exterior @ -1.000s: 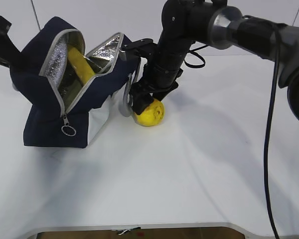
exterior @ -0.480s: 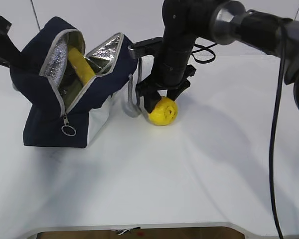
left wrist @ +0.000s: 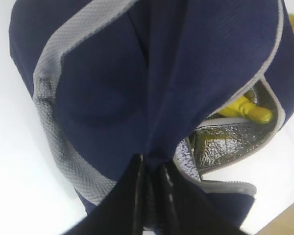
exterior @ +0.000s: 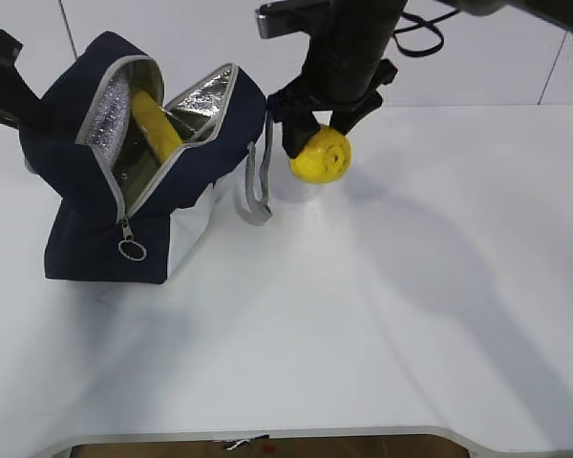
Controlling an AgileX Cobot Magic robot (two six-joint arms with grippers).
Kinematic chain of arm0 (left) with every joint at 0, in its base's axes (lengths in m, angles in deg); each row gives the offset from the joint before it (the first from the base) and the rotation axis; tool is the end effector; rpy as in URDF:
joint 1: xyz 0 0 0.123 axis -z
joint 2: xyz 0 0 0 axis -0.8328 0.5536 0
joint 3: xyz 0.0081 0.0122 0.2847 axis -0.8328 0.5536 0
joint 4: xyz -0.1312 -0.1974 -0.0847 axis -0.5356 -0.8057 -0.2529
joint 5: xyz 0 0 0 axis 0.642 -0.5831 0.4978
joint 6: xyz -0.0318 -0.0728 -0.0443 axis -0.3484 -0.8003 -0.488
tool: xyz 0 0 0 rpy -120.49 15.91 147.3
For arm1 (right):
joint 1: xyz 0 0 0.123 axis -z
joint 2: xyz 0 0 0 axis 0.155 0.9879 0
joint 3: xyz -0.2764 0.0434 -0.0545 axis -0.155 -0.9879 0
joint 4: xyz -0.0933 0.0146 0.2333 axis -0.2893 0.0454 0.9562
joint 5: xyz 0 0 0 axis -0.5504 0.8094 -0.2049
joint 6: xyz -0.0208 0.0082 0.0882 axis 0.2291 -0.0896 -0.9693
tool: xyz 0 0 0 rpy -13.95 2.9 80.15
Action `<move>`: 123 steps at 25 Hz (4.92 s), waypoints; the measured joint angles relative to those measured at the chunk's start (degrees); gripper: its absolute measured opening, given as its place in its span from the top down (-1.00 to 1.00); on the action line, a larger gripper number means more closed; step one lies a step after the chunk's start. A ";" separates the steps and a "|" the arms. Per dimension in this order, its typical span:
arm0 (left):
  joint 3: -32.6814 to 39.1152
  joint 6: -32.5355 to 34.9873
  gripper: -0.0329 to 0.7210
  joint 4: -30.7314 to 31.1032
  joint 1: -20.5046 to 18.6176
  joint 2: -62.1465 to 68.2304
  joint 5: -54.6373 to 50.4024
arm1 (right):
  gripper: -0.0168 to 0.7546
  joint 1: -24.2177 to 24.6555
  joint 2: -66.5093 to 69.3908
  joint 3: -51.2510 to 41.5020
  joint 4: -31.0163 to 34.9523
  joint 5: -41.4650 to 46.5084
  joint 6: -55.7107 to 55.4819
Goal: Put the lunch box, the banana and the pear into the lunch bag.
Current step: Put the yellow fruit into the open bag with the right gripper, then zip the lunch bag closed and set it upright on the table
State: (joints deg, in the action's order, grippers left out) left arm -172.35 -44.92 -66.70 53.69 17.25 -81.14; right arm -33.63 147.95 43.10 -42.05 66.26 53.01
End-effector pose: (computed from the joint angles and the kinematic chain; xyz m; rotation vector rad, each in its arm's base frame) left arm 0.3784 -0.0299 0.2952 0.3288 2.6204 -0.6834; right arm 0.4448 0.2086 0.2646 -0.7618 2.6656 0.1358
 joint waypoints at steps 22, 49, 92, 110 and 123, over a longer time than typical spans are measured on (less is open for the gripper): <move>0.00 0.00 0.86 -3.40 0.00 0.00 -0.48 | -0.46 0.00 -2.44 2.70 33.72 -11.14 9.55; 0.00 0.00 0.86 -4.62 0.00 0.00 -0.60 | -0.60 1.03 3.78 8.49 36.89 -6.86 12.41; 0.00 0.00 0.86 -4.40 0.00 0.00 -1.39 | -0.10 2.72 10.58 11.85 19.11 -5.00 -4.21; 0.00 0.00 0.86 -12.59 0.00 0.00 -4.53 | 0.91 2.51 7.06 11.85 16.03 0.38 0.99; 0.22 -1.17 0.86 -21.10 13.59 0.29 -0.04 | 0.91 2.63 -8.08 6.05 -0.48 3.00 1.44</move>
State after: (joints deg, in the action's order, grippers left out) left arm -172.13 -46.09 -87.80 67.28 17.54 -81.19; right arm -31.00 139.88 49.15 -42.54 69.26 54.45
